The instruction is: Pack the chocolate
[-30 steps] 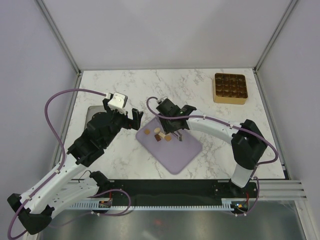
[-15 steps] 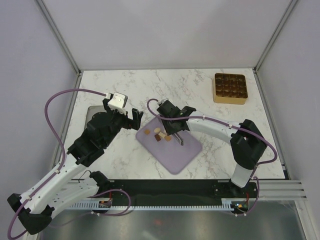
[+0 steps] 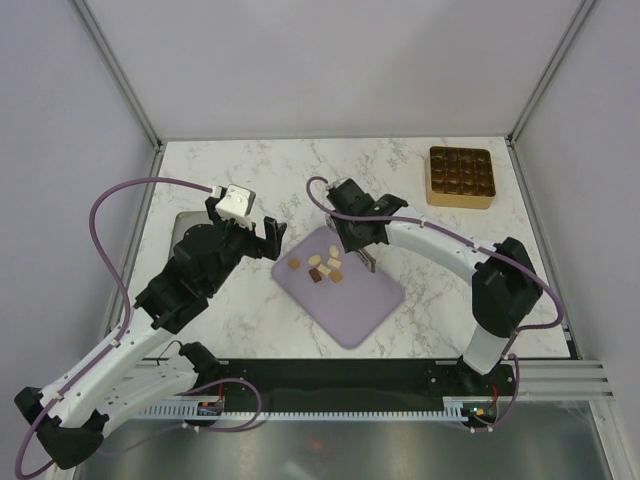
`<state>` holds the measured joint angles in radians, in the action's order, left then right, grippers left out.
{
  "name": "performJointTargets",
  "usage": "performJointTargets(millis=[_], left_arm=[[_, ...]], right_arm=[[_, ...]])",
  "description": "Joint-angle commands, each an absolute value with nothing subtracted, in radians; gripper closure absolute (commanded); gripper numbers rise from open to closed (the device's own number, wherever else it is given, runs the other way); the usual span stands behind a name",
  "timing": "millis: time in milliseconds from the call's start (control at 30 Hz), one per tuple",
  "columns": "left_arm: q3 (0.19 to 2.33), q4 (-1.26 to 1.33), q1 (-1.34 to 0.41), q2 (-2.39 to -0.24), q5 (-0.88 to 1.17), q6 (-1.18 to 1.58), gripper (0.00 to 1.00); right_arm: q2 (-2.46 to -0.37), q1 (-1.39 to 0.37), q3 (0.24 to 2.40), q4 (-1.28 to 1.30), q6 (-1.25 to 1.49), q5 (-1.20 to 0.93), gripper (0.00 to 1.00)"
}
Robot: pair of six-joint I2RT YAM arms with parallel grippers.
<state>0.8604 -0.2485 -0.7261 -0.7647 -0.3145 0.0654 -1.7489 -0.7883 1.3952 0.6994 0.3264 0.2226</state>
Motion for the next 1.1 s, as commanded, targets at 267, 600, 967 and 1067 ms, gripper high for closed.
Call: performJointTargets(millis=[267,600,967,1067], left_arm=[[0.859,-0.218,-0.729,-0.755,-0.342,0.037,0.03],[0.858,-0.218,-0.729,-0.759,-0.337,0.037,0.03],[0.859,-0.218,-0.729,-0.761,-0.334,0.037,0.03],[0.859,-0.218,-0.729,-0.759,-0.336,0.035,0.03]], right_arm=[[-1.634,-0.396,1.542,0.735,0.233,0.296,0.65],[-1.814,-0.175,1.759,0.744,0.245,0.296,0.65],[-1.953,-0.117,1.865,0.739,0.247,0.279,0.64],[-1.957,-0.114,1.852,0.739,0.253,0.278,0.64]])
